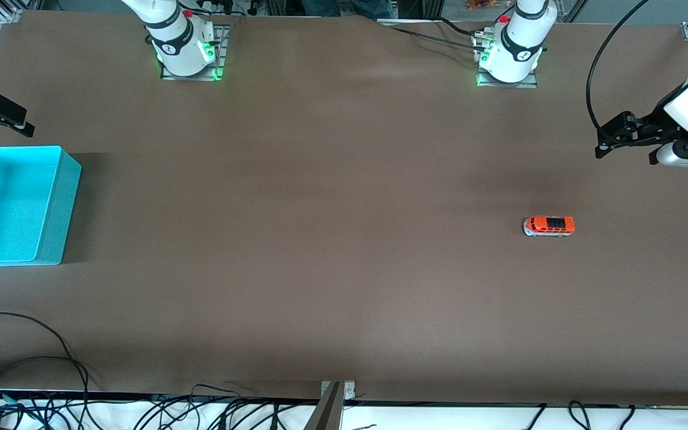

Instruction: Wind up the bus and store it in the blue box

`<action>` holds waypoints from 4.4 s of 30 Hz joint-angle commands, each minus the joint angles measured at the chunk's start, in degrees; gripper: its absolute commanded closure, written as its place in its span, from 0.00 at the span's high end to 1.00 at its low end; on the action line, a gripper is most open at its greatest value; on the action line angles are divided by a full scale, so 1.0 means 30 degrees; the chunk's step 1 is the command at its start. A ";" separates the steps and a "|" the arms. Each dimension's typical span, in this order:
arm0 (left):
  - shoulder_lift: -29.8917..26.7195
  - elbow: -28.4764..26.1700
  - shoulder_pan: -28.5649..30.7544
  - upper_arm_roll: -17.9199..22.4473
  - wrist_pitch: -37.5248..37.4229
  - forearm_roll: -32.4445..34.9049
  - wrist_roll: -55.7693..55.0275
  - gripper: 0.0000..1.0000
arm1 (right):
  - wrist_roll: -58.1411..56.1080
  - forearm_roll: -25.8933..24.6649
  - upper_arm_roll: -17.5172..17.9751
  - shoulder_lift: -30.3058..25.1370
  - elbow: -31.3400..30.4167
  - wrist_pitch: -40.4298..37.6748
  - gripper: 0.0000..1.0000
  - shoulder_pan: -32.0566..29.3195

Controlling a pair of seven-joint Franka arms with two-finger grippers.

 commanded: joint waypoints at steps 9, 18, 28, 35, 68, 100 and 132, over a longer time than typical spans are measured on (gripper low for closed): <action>0.0426 0.0727 -0.0146 -0.0017 -0.0451 0.0462 -0.0247 1.00 | 0.0152 0.0037 0.0031 -0.0023 0.0334 -0.0266 1.00 -0.0038; 0.0805 0.0522 -0.0410 -0.0133 -0.0714 0.0491 -0.0218 1.00 | 0.0152 0.0037 0.0031 -0.0023 0.0334 -0.0266 1.00 -0.0038; 0.1539 0.0756 -0.0381 -0.0251 -0.1301 0.0550 0.2323 1.00 | 0.0211 0.0036 0.0031 -0.0023 0.0334 -0.0266 1.00 -0.0038; 0.1891 0.0756 -0.0293 -0.0222 -0.1154 0.1251 0.6574 1.00 | 0.0211 0.0037 0.0031 -0.0023 0.0334 -0.0266 1.00 -0.0038; 0.3941 -0.5159 0.1084 -0.0281 0.7279 0.1634 2.2982 1.00 | 0.0240 0.0037 0.0031 -0.0023 0.0334 -0.0266 1.00 -0.0038; 0.7750 -0.8207 0.2607 -0.0368 1.4019 0.3187 2.8405 1.00 | 0.0270 0.0037 0.0031 -0.0023 0.0334 -0.0266 1.00 -0.0038; 0.8248 -1.0435 0.2842 -0.0398 1.7361 0.3070 2.8522 0.26 | 0.0240 0.0037 0.0031 -0.0023 0.0334 -0.0266 1.00 -0.0038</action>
